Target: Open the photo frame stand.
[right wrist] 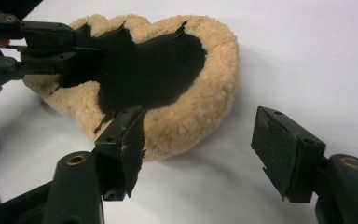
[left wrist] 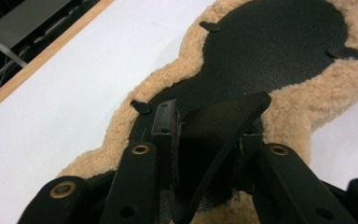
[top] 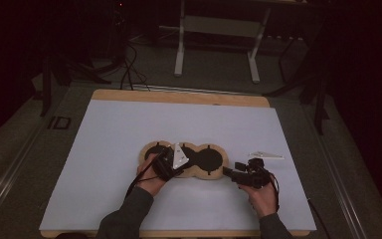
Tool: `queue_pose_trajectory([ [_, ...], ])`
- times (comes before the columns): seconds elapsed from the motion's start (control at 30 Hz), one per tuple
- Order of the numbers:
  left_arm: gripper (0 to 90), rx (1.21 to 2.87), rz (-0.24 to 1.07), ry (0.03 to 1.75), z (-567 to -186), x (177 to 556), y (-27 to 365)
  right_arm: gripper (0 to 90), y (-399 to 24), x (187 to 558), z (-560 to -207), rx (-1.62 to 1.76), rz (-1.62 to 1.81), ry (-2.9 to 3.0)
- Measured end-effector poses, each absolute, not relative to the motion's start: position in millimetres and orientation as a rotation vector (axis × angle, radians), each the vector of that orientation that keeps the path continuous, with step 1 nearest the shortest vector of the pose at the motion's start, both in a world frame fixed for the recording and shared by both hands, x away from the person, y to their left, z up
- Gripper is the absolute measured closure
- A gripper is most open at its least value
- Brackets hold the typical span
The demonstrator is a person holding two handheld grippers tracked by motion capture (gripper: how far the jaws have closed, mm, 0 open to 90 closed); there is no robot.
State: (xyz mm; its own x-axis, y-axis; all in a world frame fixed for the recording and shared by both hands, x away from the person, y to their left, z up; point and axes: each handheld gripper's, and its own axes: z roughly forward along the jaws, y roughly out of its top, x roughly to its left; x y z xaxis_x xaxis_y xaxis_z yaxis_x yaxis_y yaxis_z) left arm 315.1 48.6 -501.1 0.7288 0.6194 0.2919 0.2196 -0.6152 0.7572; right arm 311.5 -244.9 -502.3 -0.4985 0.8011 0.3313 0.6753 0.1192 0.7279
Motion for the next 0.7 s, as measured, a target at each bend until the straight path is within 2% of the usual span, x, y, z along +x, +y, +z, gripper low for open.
queue_pose_trajectory([
  [0.33, 70.5, 2.16, 0.699, 0.623, -501, 310, 57, 28.9, -234, 320, -497, 1.503, 1.367, 2.284],
  [0.7, 70.8, 2.118, 0.682, 0.625, -498, 310, 64, 29.9, -225, 334, -494, 1.558, 1.407, 2.326],
])
